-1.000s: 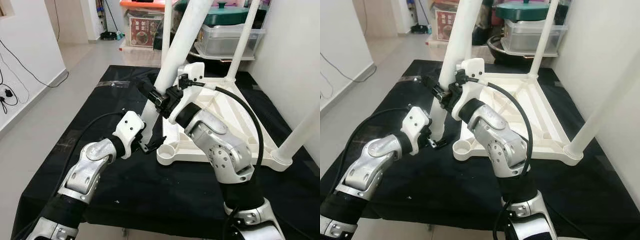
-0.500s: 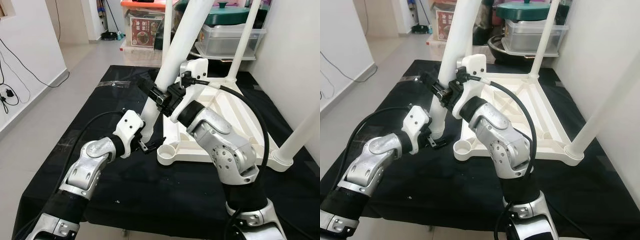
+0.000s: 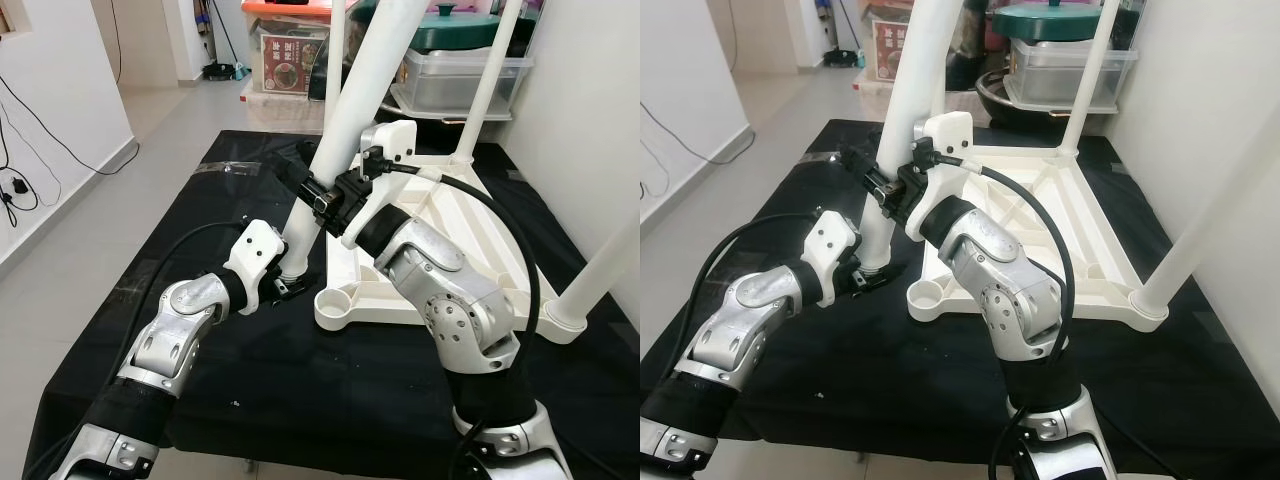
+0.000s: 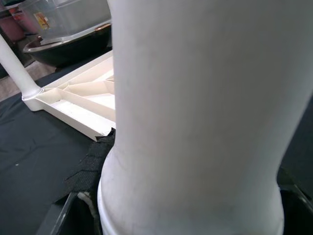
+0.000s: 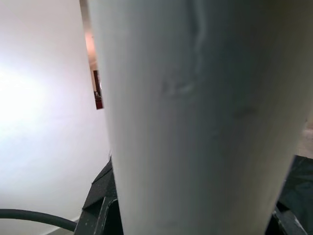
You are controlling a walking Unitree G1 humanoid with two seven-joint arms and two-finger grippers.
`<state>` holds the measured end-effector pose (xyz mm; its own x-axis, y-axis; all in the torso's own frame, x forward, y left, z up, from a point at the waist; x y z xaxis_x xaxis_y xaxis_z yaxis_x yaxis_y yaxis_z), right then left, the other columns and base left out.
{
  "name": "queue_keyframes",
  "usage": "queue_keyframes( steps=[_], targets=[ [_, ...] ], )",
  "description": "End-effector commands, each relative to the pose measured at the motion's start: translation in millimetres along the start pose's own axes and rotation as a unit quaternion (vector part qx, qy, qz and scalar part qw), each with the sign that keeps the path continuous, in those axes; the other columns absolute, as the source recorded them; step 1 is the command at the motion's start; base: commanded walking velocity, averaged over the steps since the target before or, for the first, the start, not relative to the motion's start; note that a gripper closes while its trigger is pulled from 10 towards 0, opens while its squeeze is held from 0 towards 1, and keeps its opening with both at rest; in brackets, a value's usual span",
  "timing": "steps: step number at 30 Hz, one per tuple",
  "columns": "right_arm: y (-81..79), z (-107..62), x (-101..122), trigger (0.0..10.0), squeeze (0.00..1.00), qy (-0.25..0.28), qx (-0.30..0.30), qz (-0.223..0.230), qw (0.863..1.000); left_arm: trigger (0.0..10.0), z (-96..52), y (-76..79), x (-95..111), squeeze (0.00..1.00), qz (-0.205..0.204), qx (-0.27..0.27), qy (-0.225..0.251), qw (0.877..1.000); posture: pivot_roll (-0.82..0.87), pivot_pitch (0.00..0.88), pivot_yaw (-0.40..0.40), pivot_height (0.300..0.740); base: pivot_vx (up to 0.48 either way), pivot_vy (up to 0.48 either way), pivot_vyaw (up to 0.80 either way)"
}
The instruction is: Building children table
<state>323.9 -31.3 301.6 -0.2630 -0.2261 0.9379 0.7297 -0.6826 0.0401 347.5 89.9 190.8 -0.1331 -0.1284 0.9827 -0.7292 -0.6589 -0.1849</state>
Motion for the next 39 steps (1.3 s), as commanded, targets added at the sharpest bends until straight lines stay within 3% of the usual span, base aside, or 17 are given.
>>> queue_keyframes(
  steps=[1, 2, 3, 4, 7, 8, 10, 14, 19, 23, 32, 33, 35, 36, 37, 38, 39],
  targets=[
    [-11.4, 2.7, 9.2, 6.7, 0.0, 0.016, 0.032, 0.001, 0.999, 0.0, 0.5, 10.2, 2.9, 0.0, -0.003, -0.035, 0.004, 0.999, 0.0, 0.0, -0.018, 0.74, 0.0, 0.0, 0.0],
    [-10.4, 2.9, 9.6, 10.0, 0.65, 0.017, 0.032, 0.008, 0.999, 10.0, -0.7, 11.7, 3.4, 0.0, -0.002, -0.042, 0.003, 0.999, 0.0, 0.0, -0.019, 0.74, 0.0, 0.0, 0.0],
    [-10.4, 2.9, 9.6, 10.0, 0.65, 0.017, 0.032, 0.008, 0.999, 10.0, -0.7, 11.7, 3.4, 0.0, -0.002, -0.042, 0.003, 0.999, 0.0, 0.0, -0.019, 0.74, 0.0, 0.0, 0.0],
    [-10.4, 2.3, 11.3, 10.0, 1.0, 0.024, 0.039, 0.019, 0.999, 10.0, -3.6, 14.5, 4.6, 0.0, -0.001, -0.057, 0.001, 0.998, 0.01, 0.0, -0.02, 0.74, 0.0, 0.0, 0.0],
    [-11.6, 0.4, 14.3, 10.0, 1.0, 0.036, 0.054, 0.028, 0.997, 10.0, -8.6, 20.5, 7.6, 0.0, -0.004, -0.088, 0.005, 0.996, 0.01, 0.0, -0.02, 0.74, 0.0, 0.0, 0.0],
    [-13.6, -2.5, 17.0, 10.0, 0.0, 0.045, 0.077, 0.035, 0.995, 10.0, -12.1, 25.4, 10.4, 0.0, -0.004, -0.11, 0.008, 0.994, 0.01, 0.0, -0.024, 0.74, 0.0, 0.0, 0.0],
    [-15.1, -4.6, 19.0, 10.0, 0.0, 0.051, 0.094, 0.04, 0.993, 10.0, -14.6, 28.8, 12.4, 0.0, -0.004, -0.125, 0.01, 0.992, 0.01, 0.0, -0.025, 0.74, 0.0, 0.0, 0.0],
    [-29.2, -26.8, 22.0, 10.0, 0.0, 0.041, 0.212, 0.021, 0.976, 10.0, -31.1, 50.1, 22.4, 0.0, 0.003, -0.211, 0.006, 0.977, 0.02, 0.0, -0.027, 0.74, 0.0, 0.0, 0.0],
    [-27.7, -32.9, 13.7, 10.0, 0.0, 0.018, 0.229, 0.008, 0.973, 10.0, -38.5, 54.3, 23.5, 0.0, 0.01, -0.234, -0.005, 0.972, 0.03, 0.0, -0.029, 0.74, 0.0, 0.0, 0.0],
    [-29.1, -48.9, 10.8, 10.0, 0.0, 0.006, 0.271, 0.01, 0.962, 10.0, -52.6, 59.3, 22.7, 0.0, 0.001, -0.266, -0.024, 0.964, 0.03, 0.0, -0.033, 0.74, 0.0, 0.0, 0.0],
    [-38.1, -57.7, 30.5, 10.0, 0.0, 0.057, 0.32, 0.056, 0.944, 10.0, -63.6, 66.6, 11.4, 0.0, -0.048, -0.299, -0.05, 0.952, 0.03, 0.0, -0.027, 0.74, 0.0, 0.0, 0.0],
    [-40.6, -58.6, 33.5, 8.9, 0.0, 0.067, 0.329, 0.063, 0.94, 10.0, -63.9, 67.5, 9.8, 0.0, -0.053, -0.304, -0.055, 0.95, 0.03, 0.0, -0.027, 0.74, 0.0, 0.0, 0.0],
    [-42.5, -59.3, 35.6, 8.9, 0.0, 0.073, 0.337, 0.067, 0.936, 10.0, -64.1, 68.1, 8.4, 0.0, -0.056, -0.309, -0.058, 0.948, 0.03, 0.0, -0.027, 0.74, 0.0, 0.0, 0.0],
    [-44.3, -60.0, 37.0, 4.7, 0.0, 0.078, 0.343, 0.073, 0.933, 10.0, -64.5, 67.9, 6.8, 0.0, -0.059, -0.313, -0.062, 0.946, 0.02, 0.0, -0.024, 0.74, 0.0, 0.0, 0.0],
    [-45.2, -60.6, 37.3, 4.1, 0.0, 0.08, 0.346, 0.076, 0.932, 10.0, -64.8, 67.5, 5.7, 0.0, -0.06, -0.314, -0.065, 0.945, 0.02, 0.0, -0.023, 0.74, 0.0, 0.0, 0.0],
    [-46.3, -61.4, 37.6, 0.0, 0.0, 0.081, 0.35, 0.08, 0.93, 10.0, -65.2, 66.8, 4.4, 0.0, -0.061, -0.316, -0.069, 0.944, 0.02, 0.0, -0.023, 0.74, 0.0, 0.0, 0.0],
    [-46.3, -61.4, 37.6, 0.0, 0.0, 0.081, 0.35, 0.08, 0.93, 10.0, -65.2, 66.8, 4.4, 0.0, -0.061, -0.316, -0.069, 0.944, 0.02, 0.0, -0.023, 0.74, 0.0, 0.0, 0.0]
  ],
)
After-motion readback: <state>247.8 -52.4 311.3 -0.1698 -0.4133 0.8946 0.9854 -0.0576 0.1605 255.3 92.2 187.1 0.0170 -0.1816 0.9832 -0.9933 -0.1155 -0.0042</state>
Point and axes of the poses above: a point about 5 cm out from each wrist's last joint towards the gripper, its own z axis pointing out of the wrist towards the gripper, its own x axis along the axis of the wrist's last joint, y = z × x, the point moved 3 cm from there along z, pointing out of the wrist towards the gripper, and after that the axes turned 7 degrees about -z, right-handed, at the moved point
